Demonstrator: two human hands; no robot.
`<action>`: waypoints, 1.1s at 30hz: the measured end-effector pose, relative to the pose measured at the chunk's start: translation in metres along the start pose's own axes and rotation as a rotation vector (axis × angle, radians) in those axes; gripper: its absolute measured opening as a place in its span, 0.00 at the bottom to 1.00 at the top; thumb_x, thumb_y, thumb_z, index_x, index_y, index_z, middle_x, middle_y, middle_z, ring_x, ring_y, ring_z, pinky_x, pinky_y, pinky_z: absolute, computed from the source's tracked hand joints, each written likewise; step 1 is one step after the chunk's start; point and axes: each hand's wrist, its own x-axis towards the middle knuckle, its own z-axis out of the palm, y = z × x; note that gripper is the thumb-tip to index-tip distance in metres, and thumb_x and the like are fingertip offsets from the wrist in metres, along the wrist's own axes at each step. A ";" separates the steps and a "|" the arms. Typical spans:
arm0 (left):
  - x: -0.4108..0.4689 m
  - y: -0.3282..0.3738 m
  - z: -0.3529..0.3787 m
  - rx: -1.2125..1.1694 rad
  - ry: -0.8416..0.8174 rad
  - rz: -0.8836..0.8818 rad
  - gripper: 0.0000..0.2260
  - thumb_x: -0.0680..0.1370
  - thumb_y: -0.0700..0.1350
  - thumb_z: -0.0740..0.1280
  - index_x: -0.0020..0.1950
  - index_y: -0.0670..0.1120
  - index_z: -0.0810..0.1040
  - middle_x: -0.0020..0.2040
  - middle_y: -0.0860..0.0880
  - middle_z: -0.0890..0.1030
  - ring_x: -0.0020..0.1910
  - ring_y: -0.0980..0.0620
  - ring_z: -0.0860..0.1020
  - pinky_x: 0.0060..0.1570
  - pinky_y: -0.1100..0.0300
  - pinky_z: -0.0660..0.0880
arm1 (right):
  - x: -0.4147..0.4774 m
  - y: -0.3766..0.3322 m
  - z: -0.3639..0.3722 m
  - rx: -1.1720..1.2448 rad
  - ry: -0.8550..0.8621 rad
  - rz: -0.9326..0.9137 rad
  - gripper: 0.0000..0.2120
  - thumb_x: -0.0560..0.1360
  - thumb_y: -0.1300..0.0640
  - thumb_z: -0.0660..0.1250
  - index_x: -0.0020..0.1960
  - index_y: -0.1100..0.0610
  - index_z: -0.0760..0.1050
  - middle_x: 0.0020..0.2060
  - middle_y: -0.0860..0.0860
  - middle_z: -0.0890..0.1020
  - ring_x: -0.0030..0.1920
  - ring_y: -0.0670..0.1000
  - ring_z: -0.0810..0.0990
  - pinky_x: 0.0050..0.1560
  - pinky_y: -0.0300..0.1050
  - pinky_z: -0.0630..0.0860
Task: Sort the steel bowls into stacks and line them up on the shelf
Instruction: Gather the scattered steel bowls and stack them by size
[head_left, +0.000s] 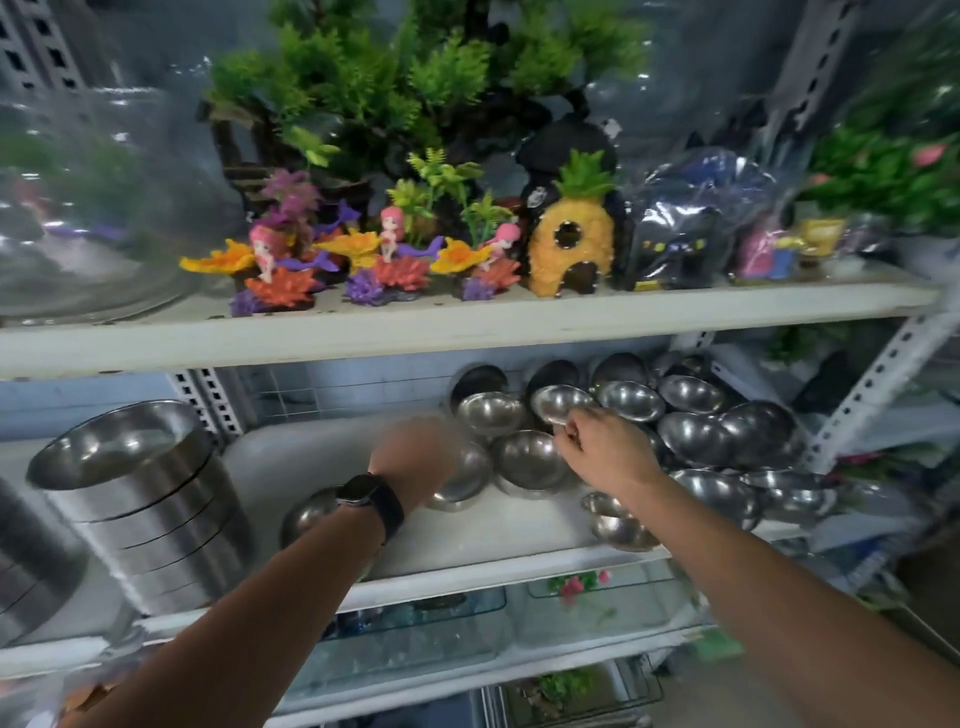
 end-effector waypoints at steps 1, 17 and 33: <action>0.003 0.005 0.002 0.030 -0.009 0.002 0.26 0.79 0.59 0.46 0.63 0.47 0.76 0.60 0.47 0.79 0.59 0.47 0.76 0.61 0.50 0.73 | -0.002 0.009 0.000 0.007 0.010 0.011 0.19 0.81 0.42 0.55 0.48 0.54 0.77 0.42 0.51 0.82 0.41 0.53 0.80 0.39 0.46 0.77; 0.013 0.052 0.027 0.023 0.057 -0.059 0.18 0.83 0.56 0.54 0.59 0.47 0.78 0.57 0.46 0.81 0.55 0.46 0.78 0.58 0.50 0.74 | 0.001 0.081 -0.003 -0.012 0.029 -0.049 0.19 0.81 0.40 0.55 0.51 0.54 0.74 0.41 0.47 0.78 0.38 0.47 0.77 0.36 0.43 0.77; 0.030 -0.003 0.020 0.102 -0.043 -0.154 0.21 0.82 0.59 0.55 0.60 0.45 0.77 0.57 0.45 0.79 0.57 0.45 0.76 0.60 0.49 0.73 | 0.034 0.060 0.005 -0.105 -0.022 -0.022 0.24 0.82 0.39 0.52 0.57 0.56 0.76 0.49 0.51 0.81 0.48 0.52 0.80 0.40 0.46 0.74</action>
